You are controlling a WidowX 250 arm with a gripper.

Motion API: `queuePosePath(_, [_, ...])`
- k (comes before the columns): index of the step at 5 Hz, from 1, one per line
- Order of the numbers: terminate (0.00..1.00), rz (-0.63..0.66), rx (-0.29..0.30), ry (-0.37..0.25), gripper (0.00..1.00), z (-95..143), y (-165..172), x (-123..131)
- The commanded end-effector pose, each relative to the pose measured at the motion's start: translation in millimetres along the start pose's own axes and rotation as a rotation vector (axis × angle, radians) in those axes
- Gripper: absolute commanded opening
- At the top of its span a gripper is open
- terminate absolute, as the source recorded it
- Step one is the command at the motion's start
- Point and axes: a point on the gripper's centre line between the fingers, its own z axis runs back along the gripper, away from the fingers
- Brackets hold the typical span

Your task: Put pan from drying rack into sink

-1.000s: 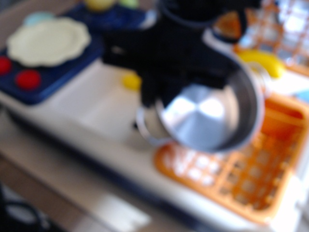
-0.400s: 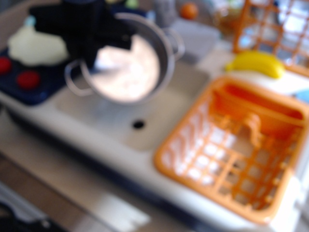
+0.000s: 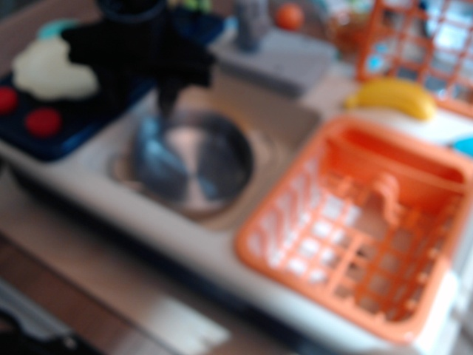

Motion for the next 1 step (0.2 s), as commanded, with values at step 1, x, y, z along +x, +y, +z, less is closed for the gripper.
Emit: queuePosePath(1, [1.00,0.004,-0.005,-0.027,1.00,4.8,1.4,6.0])
